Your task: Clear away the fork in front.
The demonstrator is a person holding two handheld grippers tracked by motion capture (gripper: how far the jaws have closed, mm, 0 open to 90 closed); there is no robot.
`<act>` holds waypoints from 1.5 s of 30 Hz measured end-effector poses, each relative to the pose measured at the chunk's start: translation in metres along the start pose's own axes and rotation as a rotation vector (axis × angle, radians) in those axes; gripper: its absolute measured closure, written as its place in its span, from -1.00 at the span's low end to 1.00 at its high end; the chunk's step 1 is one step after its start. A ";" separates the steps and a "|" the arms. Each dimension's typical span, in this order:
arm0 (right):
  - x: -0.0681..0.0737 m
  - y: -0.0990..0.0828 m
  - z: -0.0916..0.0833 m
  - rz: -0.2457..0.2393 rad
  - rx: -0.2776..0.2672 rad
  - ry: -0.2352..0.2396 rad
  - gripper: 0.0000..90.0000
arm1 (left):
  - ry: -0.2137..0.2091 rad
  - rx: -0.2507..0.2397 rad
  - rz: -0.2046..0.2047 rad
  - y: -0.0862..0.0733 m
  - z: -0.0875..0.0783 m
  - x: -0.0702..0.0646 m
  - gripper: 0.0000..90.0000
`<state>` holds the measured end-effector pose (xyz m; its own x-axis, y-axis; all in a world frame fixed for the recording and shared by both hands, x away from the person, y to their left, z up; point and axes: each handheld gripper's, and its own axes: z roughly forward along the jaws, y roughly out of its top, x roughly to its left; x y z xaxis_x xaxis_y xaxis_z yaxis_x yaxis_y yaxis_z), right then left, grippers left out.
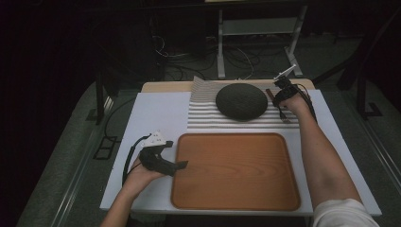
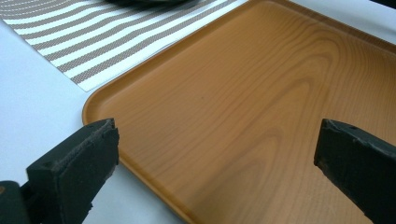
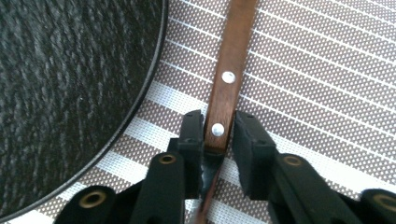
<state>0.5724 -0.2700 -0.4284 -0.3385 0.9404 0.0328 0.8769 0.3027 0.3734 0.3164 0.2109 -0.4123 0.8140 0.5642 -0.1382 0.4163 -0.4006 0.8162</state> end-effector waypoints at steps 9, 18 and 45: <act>0.002 -0.001 0.000 -0.002 -0.003 -0.008 0.70 | 0.000 0.002 0.002 0.000 0.000 0.000 -1.00; 0.003 -0.008 -0.001 0.005 -0.051 -0.017 0.71 | 0.000 -0.002 0.000 0.000 -0.001 0.000 -1.00; -0.007 -0.055 -0.082 0.014 -0.263 0.104 0.71 | -0.018 -0.019 -0.004 0.001 -0.001 -0.001 -1.00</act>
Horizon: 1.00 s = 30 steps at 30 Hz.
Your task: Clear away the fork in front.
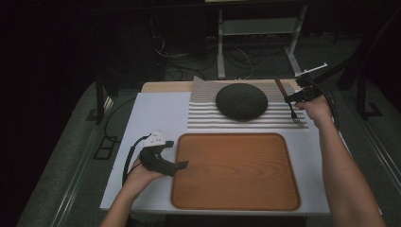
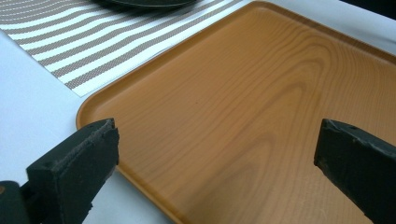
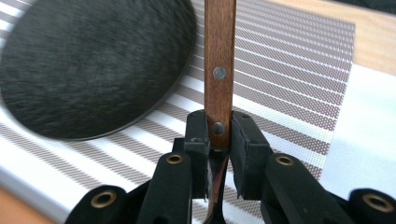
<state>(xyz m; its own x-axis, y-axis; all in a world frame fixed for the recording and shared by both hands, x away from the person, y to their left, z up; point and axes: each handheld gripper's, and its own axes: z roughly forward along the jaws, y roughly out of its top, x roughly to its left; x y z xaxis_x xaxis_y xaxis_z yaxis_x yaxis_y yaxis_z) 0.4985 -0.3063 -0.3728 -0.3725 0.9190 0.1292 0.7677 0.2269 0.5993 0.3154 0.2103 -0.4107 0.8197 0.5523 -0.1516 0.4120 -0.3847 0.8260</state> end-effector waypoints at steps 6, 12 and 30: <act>0.016 -0.014 -0.028 -0.044 -0.067 0.062 0.71 | -0.007 0.002 0.004 0.000 0.002 -0.002 -1.00; 0.036 -0.030 -0.047 -0.074 -0.123 0.126 0.71 | -0.009 0.001 0.008 0.001 0.003 -0.004 -1.00; 0.103 -0.073 -0.070 -0.230 -0.219 0.318 0.71 | 0.002 -0.005 0.010 0.000 0.002 -0.005 -1.00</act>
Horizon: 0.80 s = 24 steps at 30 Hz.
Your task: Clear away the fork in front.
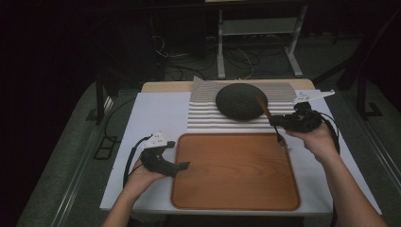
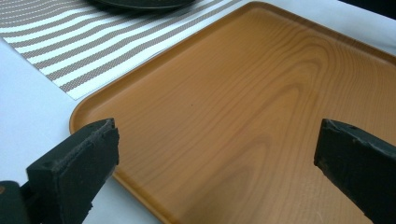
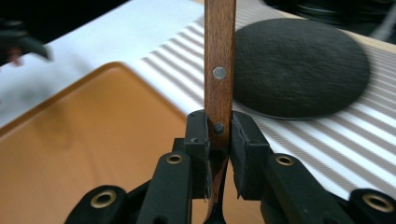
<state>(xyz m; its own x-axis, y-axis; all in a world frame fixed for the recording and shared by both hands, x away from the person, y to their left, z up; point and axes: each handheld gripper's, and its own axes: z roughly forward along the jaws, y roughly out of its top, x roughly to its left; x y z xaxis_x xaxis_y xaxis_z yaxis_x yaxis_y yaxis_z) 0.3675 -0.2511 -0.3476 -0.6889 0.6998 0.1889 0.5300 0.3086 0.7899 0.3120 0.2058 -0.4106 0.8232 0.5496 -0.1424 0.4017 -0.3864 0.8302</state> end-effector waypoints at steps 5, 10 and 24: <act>0.018 -0.007 0.008 -0.035 0.013 0.036 0.71 | -0.005 0.005 0.006 0.000 0.002 -0.002 -1.00; 0.032 -0.012 0.014 -0.051 0.012 0.074 0.71 | -0.008 0.007 0.006 0.000 0.003 -0.003 -1.00; 0.057 -0.035 0.028 -0.068 0.044 0.177 0.71 | -0.029 -0.033 -0.023 0.005 0.002 -0.007 -1.00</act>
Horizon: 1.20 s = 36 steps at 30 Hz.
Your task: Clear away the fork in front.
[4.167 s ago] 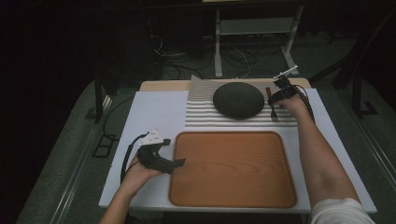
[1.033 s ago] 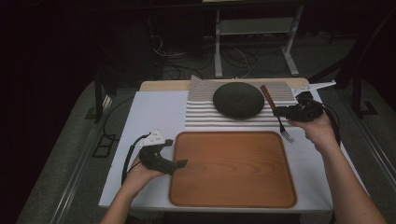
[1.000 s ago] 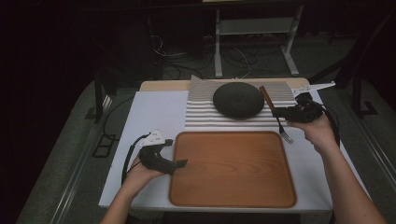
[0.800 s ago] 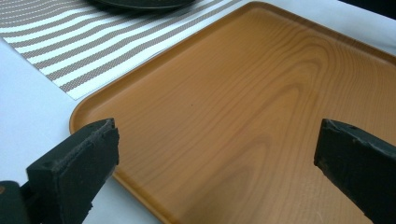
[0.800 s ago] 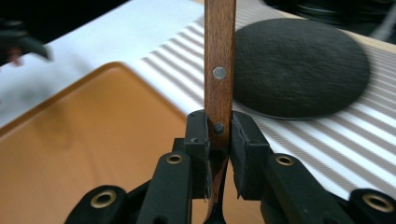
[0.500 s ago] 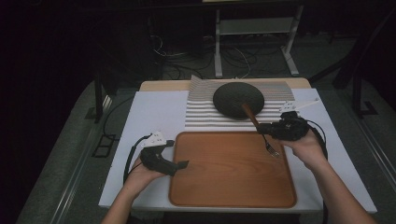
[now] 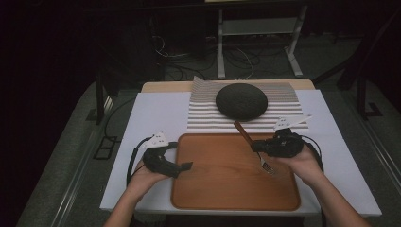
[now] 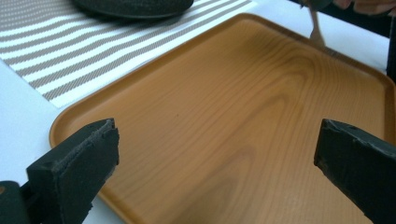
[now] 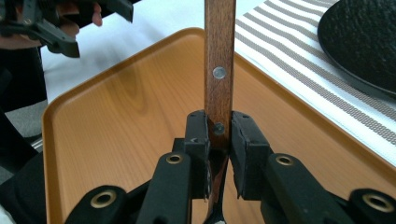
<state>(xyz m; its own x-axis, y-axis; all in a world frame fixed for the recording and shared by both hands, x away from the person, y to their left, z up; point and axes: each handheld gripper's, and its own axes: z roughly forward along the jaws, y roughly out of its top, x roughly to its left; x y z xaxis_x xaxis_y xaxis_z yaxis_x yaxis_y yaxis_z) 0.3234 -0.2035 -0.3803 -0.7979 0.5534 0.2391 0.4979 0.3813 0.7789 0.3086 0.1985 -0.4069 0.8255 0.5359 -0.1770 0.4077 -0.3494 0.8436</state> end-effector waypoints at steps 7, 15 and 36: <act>0.001 0.000 0.003 -0.005 -0.002 -0.003 0.71 | -0.008 0.006 0.009 0.012 0.010 -0.006 -1.00; -0.002 0.000 -0.002 0.001 -0.023 -0.011 0.71 | -0.028 -0.016 0.021 0.039 0.022 -0.009 -1.00; -0.002 0.002 -0.001 0.009 -0.062 -0.014 0.71 | -0.129 -0.080 0.034 0.098 0.073 -0.027 -0.68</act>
<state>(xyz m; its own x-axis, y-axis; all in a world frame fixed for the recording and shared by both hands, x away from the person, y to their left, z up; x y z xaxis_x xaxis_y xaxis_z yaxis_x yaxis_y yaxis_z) 0.3257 -0.2045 -0.3784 -0.7886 0.5669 0.2383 0.4826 0.3304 0.8111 0.3547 0.0944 -0.3567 0.8835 0.4201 -0.2073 0.3510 -0.3006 0.8868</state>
